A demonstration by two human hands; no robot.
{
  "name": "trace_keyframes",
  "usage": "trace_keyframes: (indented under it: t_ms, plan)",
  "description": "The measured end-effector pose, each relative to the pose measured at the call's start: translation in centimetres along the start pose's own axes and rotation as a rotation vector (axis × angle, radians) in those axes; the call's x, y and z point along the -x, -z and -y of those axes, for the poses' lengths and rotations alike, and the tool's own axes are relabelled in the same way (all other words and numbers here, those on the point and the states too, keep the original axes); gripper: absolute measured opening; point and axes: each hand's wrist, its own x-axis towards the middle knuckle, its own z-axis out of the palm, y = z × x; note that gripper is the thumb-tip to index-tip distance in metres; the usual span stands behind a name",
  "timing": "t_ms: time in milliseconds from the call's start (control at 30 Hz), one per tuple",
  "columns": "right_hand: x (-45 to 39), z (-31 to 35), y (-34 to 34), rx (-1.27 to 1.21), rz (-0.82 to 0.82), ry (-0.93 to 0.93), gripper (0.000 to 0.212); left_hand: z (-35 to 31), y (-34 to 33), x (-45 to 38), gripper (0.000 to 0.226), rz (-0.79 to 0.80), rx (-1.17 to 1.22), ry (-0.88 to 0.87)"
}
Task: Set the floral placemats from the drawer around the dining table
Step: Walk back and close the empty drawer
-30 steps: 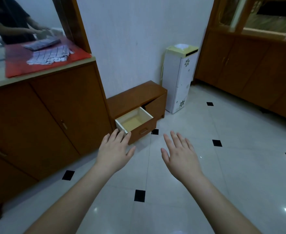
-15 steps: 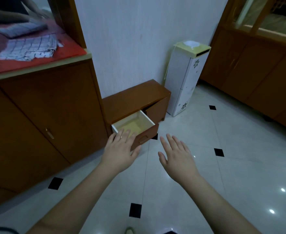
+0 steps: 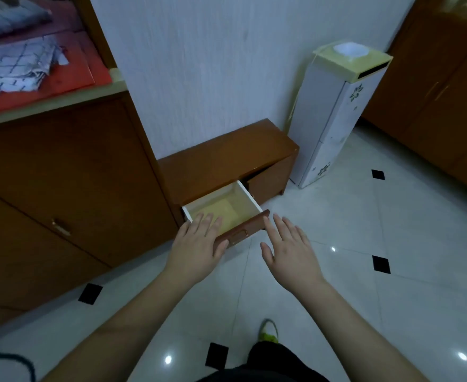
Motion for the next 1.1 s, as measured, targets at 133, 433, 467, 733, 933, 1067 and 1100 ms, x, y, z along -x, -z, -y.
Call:
trace_keyframes:
  t_ms: [133,433,467,733,933,1067,1100]
  plan:
    - [-4.8,-3.8,-1.1,0.0,0.035,0.061,0.061,-0.9,-1.1,-4.1,0.071,0.005,0.024,0.06]
    - [-15.0,-7.3,-4.8,0.001,0.084,0.239,0.057,-1.2,-5.3,-10.1,0.063,-0.001,-0.008,0.115]
    - [-15.8,-7.2,-5.4,-0.001,0.091,0.246,0.058,-0.9,-5.9,-10.9,0.063,-0.006,0.002,0.125]
    - [-22.1,-5.2,-11.2,-0.025,0.193,0.299,0.06,4.4,-10.8,-16.4,0.066,0.039,0.014,0.164]
    - [-26.2,-5.1,-15.4,-0.046,0.205,0.314,0.058,5.8,-13.8,-18.2,0.064,0.052,0.02,0.207]
    - [-27.9,-6.2,-18.8,-0.057,0.269,0.308,0.06,5.9,-16.7,-18.9,0.06,0.034,0.087,0.267]
    - [-28.2,-6.6,-19.8,-0.046,0.299,0.323,0.062,6.0,-17.7,-19.2,0.06,0.054,0.096,0.283]
